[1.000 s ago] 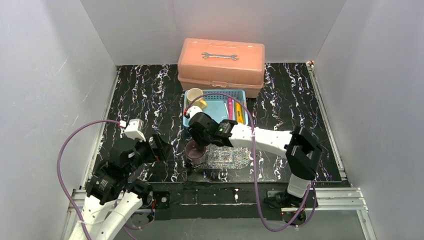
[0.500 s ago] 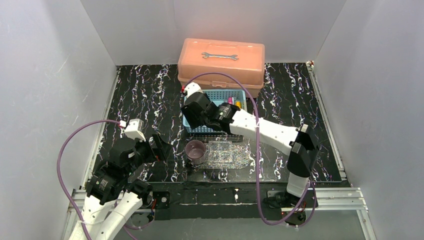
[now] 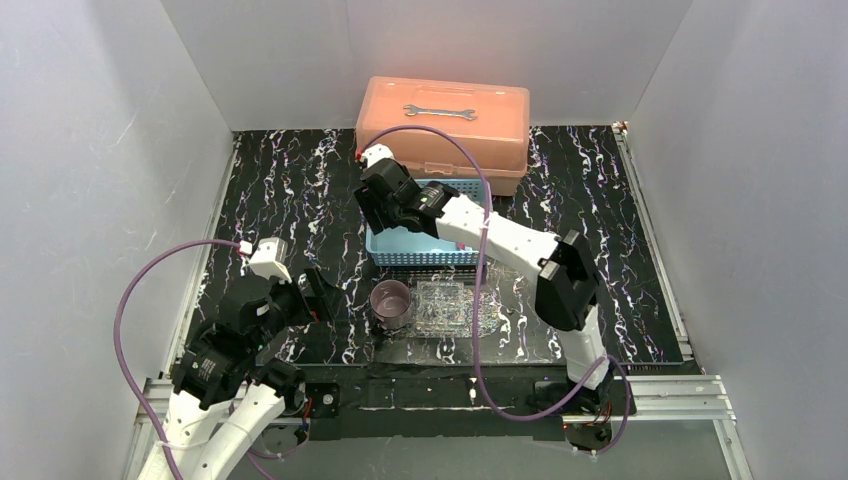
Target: Prepare toiletry sets of a toothbrush and toothpaste on the tray
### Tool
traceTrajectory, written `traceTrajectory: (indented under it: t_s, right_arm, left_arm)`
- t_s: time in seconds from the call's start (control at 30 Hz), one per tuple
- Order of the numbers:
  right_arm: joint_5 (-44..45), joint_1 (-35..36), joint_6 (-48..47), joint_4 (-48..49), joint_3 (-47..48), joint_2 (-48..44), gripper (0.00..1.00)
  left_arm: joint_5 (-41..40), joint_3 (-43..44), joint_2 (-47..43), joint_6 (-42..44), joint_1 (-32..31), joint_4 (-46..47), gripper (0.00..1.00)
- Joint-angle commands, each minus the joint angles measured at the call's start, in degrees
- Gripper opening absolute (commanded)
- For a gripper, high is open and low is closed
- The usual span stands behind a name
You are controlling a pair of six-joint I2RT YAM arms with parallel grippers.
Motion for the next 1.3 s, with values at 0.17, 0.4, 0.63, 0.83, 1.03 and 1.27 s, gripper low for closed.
traceTrajectory:
  t_s: [0.17,0.4,0.63,0.83,1.03,1.27]
  right_arm:
    - [-5.2,-3.0,-3.2,0.7,10.7,8.2,0.72]
    - [-8.9,-4.8,-2.6,1.4,15.5,12.8,0.69]
    - [-9.8,-5.7,-3.9,2.8,19.0,16.4,0.64]
    - [-11.2,-6.5,-4.3,3.6,20.2,18.6,0.57]
    - [-10.5,-6.8,-4.3,3.6,20.0,19.6,0.48]
    - [-8.4,-6.9,-5.2,3.2,19.6,19.8,0.39]
  left_arm:
    - [-0.6,0.6,1.4,0.2,-0.1,-0.4,0.99]
    - [-0.4,0.6,1.8,0.3,0.0,-0.4,0.99]
    - [-0.6,0.5,1.8,0.3,0.0,-0.4,0.99]
    - [-0.6,0.6,1.9,0.3,0.0,-0.4,0.99]
    - [-0.6,0.5,2.0,0.3,0.0,-0.4,0.99]
    - [-0.7,0.5,2.1,0.3,0.0,-0.4,0.99]
